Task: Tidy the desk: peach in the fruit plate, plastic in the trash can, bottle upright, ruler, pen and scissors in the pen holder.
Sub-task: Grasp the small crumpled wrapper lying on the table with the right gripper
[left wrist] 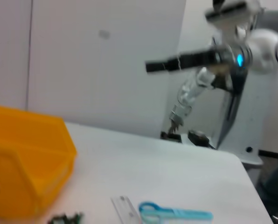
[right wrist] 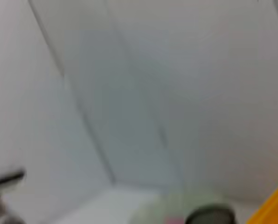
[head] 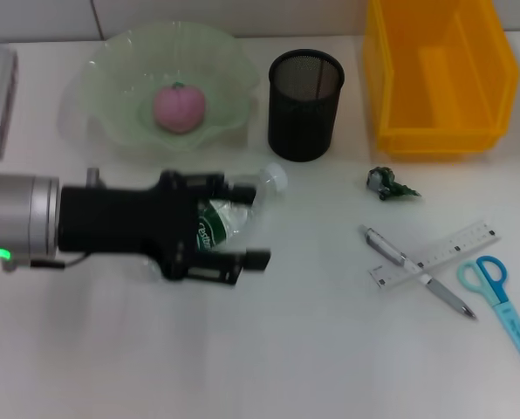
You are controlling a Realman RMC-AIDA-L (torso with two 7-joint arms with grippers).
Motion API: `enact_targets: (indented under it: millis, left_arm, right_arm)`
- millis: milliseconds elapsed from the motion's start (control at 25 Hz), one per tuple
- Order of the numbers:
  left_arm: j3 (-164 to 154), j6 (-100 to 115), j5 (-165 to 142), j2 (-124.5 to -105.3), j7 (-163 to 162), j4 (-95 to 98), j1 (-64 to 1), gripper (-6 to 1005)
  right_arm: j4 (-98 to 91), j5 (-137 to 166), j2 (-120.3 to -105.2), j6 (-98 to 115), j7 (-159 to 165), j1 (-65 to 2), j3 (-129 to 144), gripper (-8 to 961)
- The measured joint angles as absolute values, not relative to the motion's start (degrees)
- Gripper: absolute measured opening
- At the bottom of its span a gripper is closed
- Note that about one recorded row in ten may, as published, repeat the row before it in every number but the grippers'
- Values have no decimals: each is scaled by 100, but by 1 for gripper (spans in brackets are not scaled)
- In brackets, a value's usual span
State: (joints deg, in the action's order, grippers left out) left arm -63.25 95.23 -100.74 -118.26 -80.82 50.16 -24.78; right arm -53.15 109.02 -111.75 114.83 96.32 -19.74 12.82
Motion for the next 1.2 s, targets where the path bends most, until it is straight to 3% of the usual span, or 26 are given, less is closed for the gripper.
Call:
enact_targets:
  millis: [160,360,480,520,560,720,1200]
  left_arm:
    - [-6340,9584,-10175,-11833,-8050,4782,-2387,827]
    - [-6316,9601,-10177,-11832,-8044,4674,-2378,826]
    - [-6321,9581,-10177,-11839,-8050,4621,-2386,826]
    - [-6330,9559,-10176,-11842,-8059,4601,-2406,826]
    - [-6330,9559,-10176,-11842,-8059,4601,-2406,826]
    - [-6315,9501,-10176,-11846,-8061,4410,-2520,827]
    - [-6310,9235,-10189,-11839,-8039,4177,-2549,826]
  right_arm:
    - [-7016,11715,-11132,11842,10537,-2338,2103,814]
    - [-8711,12800,-11205,12036,11519,-2693,3085,814]
    - [-9243,13395,-11340,11887,12202,-2924,3737,814]
    - [-9379,13860,-11476,11701,12647,-3103,4194,814]
    - [-9379,13860,-11476,11701,12647,-3103,4194,814]
    - [-9093,14726,-11925,10879,13098,-3372,4942,813]
    - [-7534,14824,-11939,8215,14305,-3258,7093,813]
